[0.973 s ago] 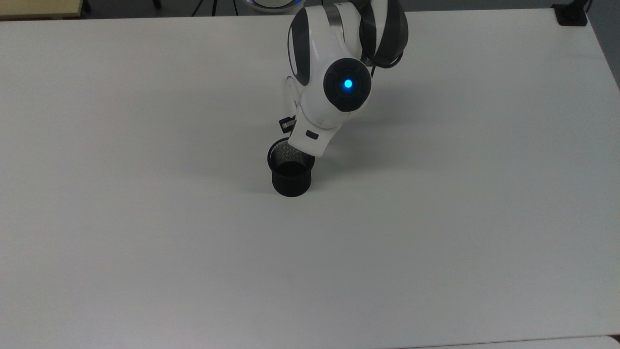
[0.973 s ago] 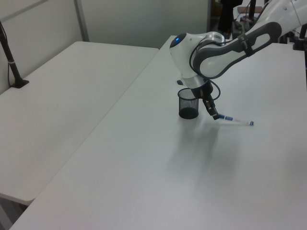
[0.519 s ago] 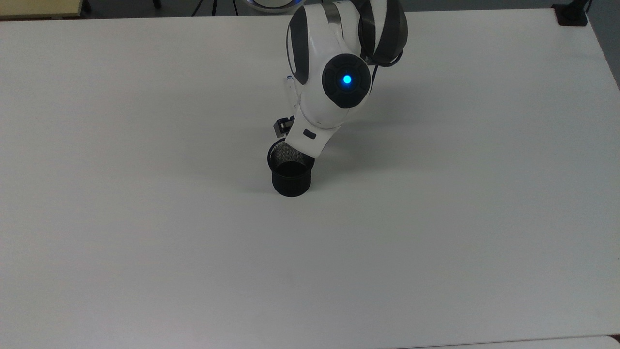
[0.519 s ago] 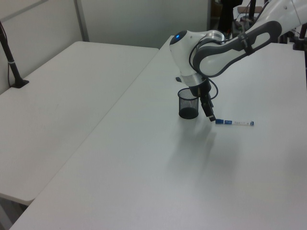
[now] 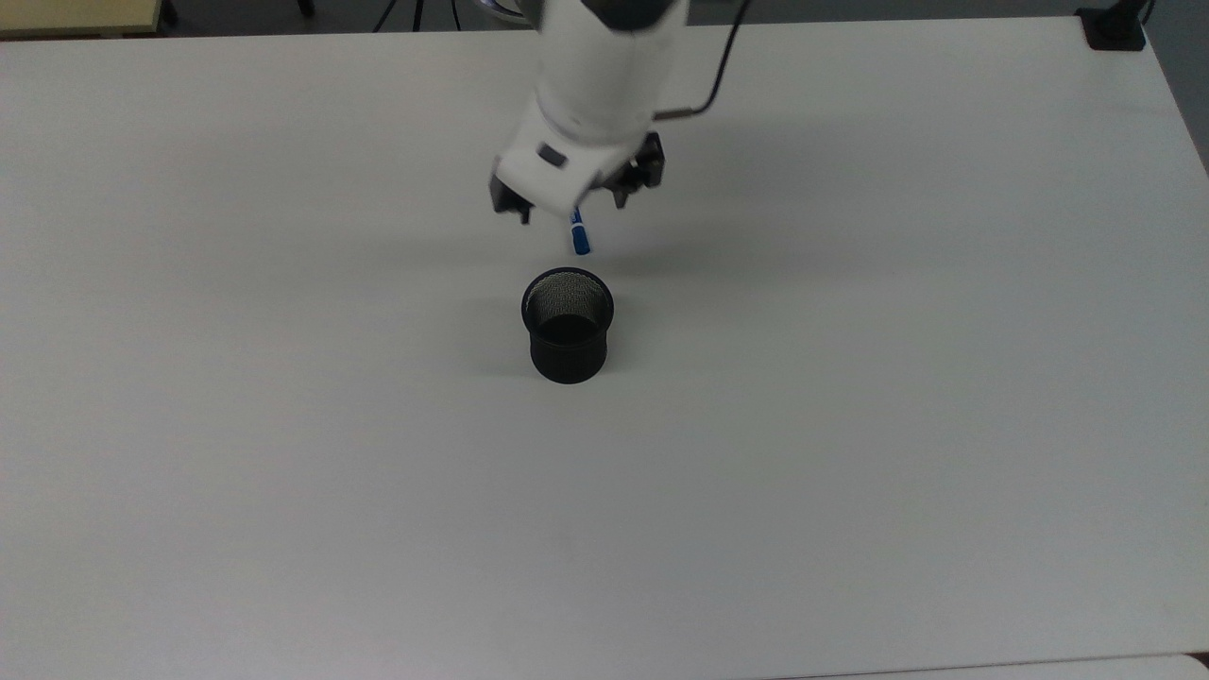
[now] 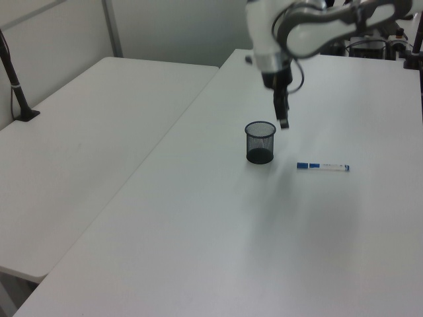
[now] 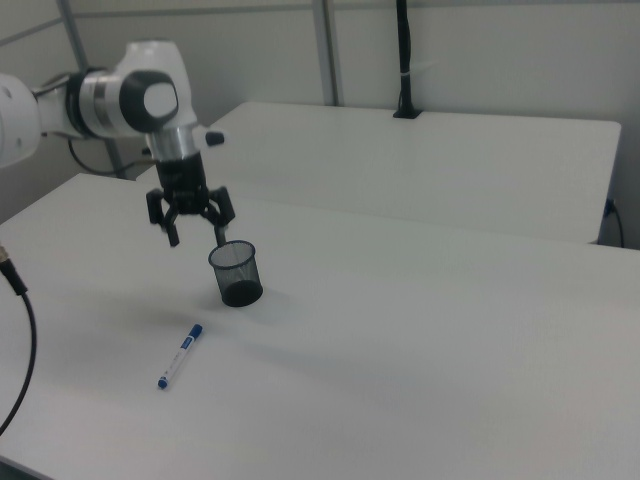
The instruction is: Remove the marker
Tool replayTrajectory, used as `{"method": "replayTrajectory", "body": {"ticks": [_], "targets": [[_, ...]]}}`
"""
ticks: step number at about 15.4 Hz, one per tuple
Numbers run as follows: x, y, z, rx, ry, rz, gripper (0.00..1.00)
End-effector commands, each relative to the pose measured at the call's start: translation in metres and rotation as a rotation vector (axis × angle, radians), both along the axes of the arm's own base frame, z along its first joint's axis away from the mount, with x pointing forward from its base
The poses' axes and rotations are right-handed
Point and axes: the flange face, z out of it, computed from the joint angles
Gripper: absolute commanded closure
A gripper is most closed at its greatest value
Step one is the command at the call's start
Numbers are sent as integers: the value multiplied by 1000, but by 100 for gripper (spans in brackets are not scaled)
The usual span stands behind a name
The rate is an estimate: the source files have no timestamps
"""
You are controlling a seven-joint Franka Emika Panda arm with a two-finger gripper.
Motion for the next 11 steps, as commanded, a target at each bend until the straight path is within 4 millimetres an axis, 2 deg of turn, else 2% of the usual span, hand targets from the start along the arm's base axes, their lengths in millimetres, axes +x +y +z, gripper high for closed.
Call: {"method": "replayTrajectory", "body": {"ticks": [1, 2, 4, 8, 11], "targets": [[-21, -52, 64, 19, -83, -99, 0], [-25, -57, 83, 23, -108, -108, 0], [-35, -78, 103, 23, -117, -153, 0], [-44, -112, 116, 19, -118, -211, 0], [-45, -119, 119, 16, -127, -251, 0]]}}
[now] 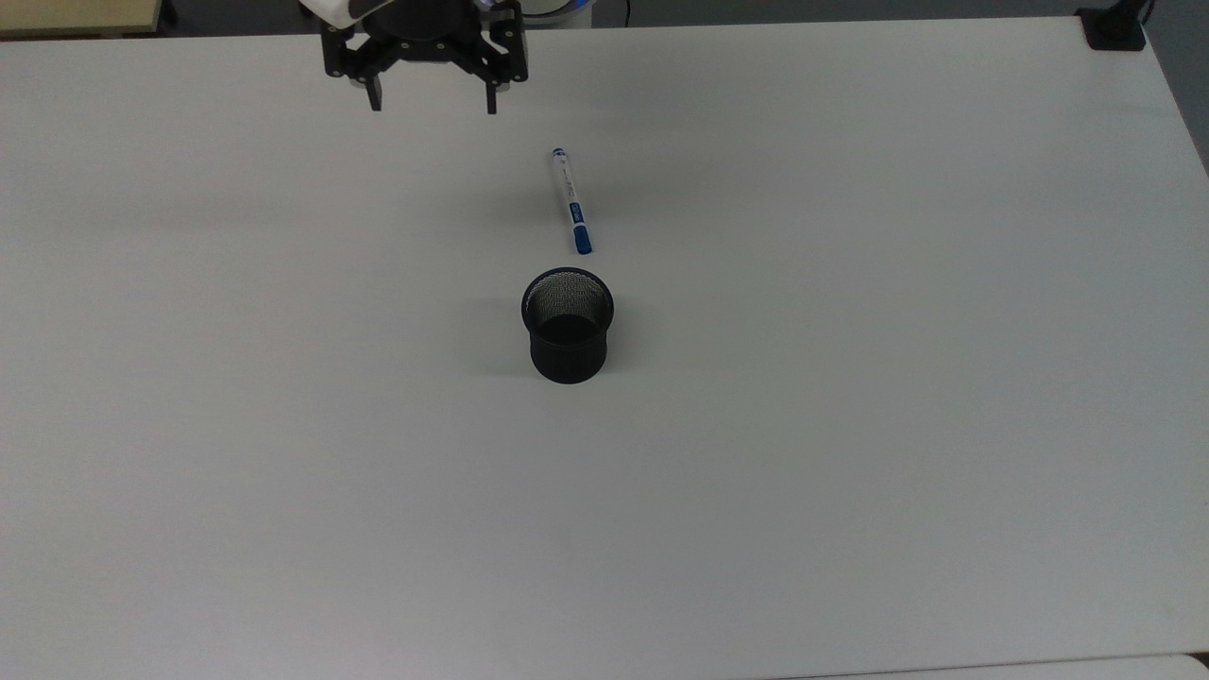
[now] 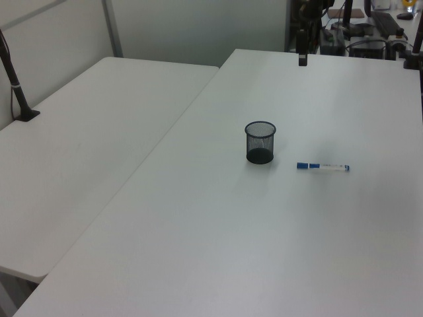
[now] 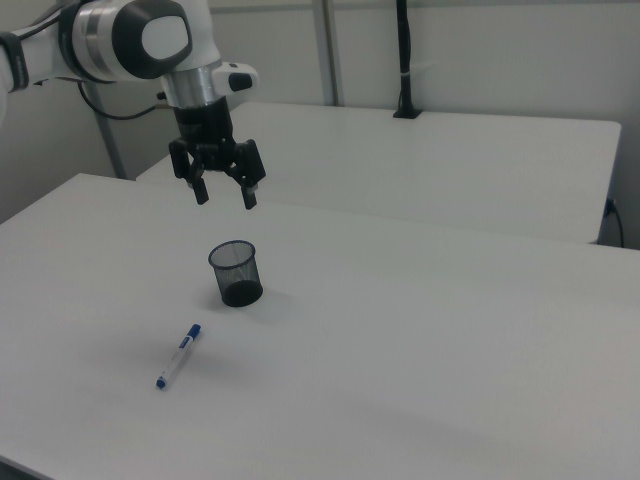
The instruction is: Remove the marker
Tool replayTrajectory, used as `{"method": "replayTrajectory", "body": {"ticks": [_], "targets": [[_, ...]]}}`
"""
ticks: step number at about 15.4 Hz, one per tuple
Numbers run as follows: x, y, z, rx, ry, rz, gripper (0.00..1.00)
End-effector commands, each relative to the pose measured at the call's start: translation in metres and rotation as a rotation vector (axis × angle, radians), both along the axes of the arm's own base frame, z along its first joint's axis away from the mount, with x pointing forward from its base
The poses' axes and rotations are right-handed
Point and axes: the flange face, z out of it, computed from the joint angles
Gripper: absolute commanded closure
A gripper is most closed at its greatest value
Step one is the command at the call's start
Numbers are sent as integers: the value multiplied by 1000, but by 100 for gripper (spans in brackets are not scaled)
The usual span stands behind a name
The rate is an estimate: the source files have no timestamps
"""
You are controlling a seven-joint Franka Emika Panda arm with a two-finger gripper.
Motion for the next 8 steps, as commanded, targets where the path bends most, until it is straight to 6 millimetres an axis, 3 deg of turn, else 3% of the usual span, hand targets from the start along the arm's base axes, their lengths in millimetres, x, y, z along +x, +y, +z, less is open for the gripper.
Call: {"method": "replayTrajectory", "body": {"ticks": [1, 8], "targets": [[-9, -4, 2, -2, 2, -102, 0], [-9, -3, 1, -6, 0, -160, 0]]}}
